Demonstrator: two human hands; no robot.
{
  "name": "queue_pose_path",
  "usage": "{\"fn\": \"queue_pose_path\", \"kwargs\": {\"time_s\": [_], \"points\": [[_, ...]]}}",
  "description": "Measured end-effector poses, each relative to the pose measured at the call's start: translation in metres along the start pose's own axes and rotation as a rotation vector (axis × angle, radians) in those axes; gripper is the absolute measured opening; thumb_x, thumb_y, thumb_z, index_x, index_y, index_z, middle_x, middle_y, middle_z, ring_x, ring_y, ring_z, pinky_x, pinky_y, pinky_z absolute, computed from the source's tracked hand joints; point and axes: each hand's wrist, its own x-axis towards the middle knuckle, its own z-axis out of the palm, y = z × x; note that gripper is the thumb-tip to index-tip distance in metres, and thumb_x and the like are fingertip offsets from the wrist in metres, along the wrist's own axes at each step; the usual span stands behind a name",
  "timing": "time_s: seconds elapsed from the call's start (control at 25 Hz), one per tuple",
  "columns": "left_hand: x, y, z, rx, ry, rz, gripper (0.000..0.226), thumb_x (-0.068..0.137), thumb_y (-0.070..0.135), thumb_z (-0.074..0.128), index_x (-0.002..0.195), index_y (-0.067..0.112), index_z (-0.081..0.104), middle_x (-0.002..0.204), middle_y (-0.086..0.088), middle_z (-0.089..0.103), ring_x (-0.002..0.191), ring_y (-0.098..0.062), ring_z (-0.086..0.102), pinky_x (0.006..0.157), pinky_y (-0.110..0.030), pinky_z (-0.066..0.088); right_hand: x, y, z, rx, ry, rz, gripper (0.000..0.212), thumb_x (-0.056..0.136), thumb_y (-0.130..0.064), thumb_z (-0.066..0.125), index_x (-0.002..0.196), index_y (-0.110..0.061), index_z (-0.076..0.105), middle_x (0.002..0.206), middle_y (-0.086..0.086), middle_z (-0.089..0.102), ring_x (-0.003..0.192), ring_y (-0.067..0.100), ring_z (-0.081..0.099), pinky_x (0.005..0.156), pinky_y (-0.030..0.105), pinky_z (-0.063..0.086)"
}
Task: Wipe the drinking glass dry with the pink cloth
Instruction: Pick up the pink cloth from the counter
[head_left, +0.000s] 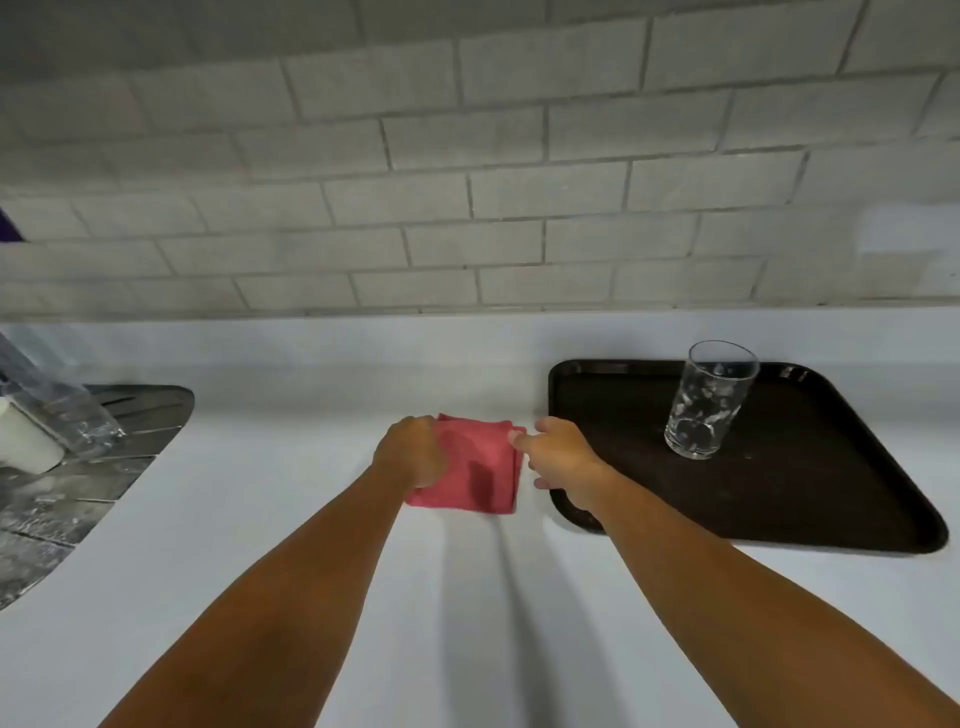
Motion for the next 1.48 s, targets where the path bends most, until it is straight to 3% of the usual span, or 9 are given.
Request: {"fn": "queue_pose_path", "kwargs": {"time_s": [0.12, 0.2, 0.44, 0.64, 0.88, 1.08, 1.24, 1.36, 1.48], "points": [[0.008, -0.011, 0.01, -0.027, -0.005, -0.026, 0.049, 0.088, 0.017, 0.051, 0.136, 0.016, 0.059, 0.128, -0.012, 0.065, 0.121, -0.033, 0.059, 0.097, -0.041, 0.051, 0.016, 0.002, 0.014, -0.038, 0.047, 0.03, 0.031, 0.094, -0.033, 0.06, 0.111, -0.007, 0.056, 0.086, 0.002, 0.055, 0.076, 0.017, 0.057, 0.082, 0.041, 0.054], [0.011, -0.014, 0.016, -0.046, -0.028, -0.058, 0.049, 0.09, 0.023, 0.051, 0.137, 0.015, 0.056, 0.13, -0.011, 0.063, 0.122, -0.034, 0.057, 0.099, -0.042, 0.05, 0.024, 0.003, 0.022, -0.039, 0.049, 0.058, 0.034, 0.093, -0.035, 0.061, 0.111, -0.006, 0.057, 0.084, 0.002, 0.055, 0.071, 0.015, 0.053, 0.067, 0.032, 0.051], [0.024, -0.017, 0.022, -0.119, 0.019, -0.175, 0.052, 0.094, 0.043, 0.056, 0.13, 0.007, 0.054, 0.131, -0.015, 0.06, 0.126, -0.036, 0.053, 0.095, -0.042, 0.046, 0.04, 0.0, 0.031, -0.111, 0.066, 0.122, 0.039, 0.089, -0.036, 0.066, 0.113, -0.007, 0.055, 0.113, 0.01, 0.064, 0.094, 0.025, 0.063, 0.086, 0.04, 0.056], [0.032, -0.011, 0.025, -0.319, -0.003, -0.281, 0.044, 0.094, 0.032, 0.063, 0.121, -0.002, 0.062, 0.123, -0.021, 0.067, 0.115, -0.039, 0.063, 0.09, -0.04, 0.05, 0.048, -0.004, 0.039, -0.125, 0.057, 0.194, 0.049, 0.082, -0.03, 0.075, 0.122, -0.008, 0.057, 0.125, 0.013, 0.055, 0.101, 0.029, 0.062, 0.082, 0.042, 0.058], [0.037, -0.008, 0.025, -0.564, -0.04, -0.301, 0.038, 0.096, 0.025, 0.062, 0.063, 0.008, 0.053, 0.066, -0.006, 0.052, 0.079, -0.035, 0.06, 0.071, -0.039, 0.046, 0.061, 0.005, 0.047, -0.042, 0.14, 0.229, 0.03, 0.078, -0.009, 0.075, 0.104, -0.01, 0.061, 0.084, 0.006, 0.062, 0.065, 0.021, 0.06, 0.046, 0.028, 0.05], [0.039, -0.011, 0.024, -0.899, -0.084, -0.267, 0.022, 0.097, 0.022, 0.064, 0.08, 0.008, 0.063, 0.095, -0.016, 0.069, 0.088, -0.034, 0.064, 0.087, -0.045, 0.055, 0.066, 0.008, 0.05, -0.097, 0.187, 0.192, 0.026, 0.078, -0.015, 0.076, 0.073, -0.018, 0.051, 0.072, 0.0, 0.056, 0.06, 0.016, 0.055, 0.051, 0.025, 0.045], [0.037, -0.006, 0.025, -1.17, -0.117, -0.274, 0.017, 0.099, 0.022, 0.064, 0.088, 0.009, 0.063, 0.097, -0.016, 0.071, 0.084, -0.031, 0.066, 0.086, -0.048, 0.057, 0.068, 0.009, 0.046, 0.116, 0.172, 0.192, 0.016, 0.085, -0.009, 0.07, 0.099, -0.004, 0.067, 0.098, 0.012, 0.069, 0.087, 0.027, 0.067, 0.077, 0.034, 0.056], [0.035, -0.002, 0.021, -1.31, -0.104, -0.256, 0.017, 0.097, 0.025, 0.066, 0.097, 0.008, 0.063, 0.093, -0.013, 0.073, 0.077, -0.027, 0.069, 0.071, -0.038, 0.058, 0.061, 0.007, 0.039, 0.38, 0.187, 0.107, 0.008, 0.085, -0.014, 0.073, 0.086, -0.016, 0.066, 0.093, 0.004, 0.068, 0.086, 0.022, 0.064, 0.08, 0.033, 0.052], [0.034, 0.012, 0.01, -1.451, -0.138, -0.206, 0.026, 0.096, 0.023, 0.068, 0.117, 0.008, 0.062, 0.109, -0.014, 0.073, 0.092, -0.029, 0.071, 0.077, -0.039, 0.058, 0.05, -0.002, 0.027, 0.393, 0.236, -0.048, 0.01, 0.083, -0.025, 0.076, 0.082, -0.022, 0.066, 0.089, -0.002, 0.069, 0.086, 0.019, 0.065, 0.079, 0.033, 0.053]]}}
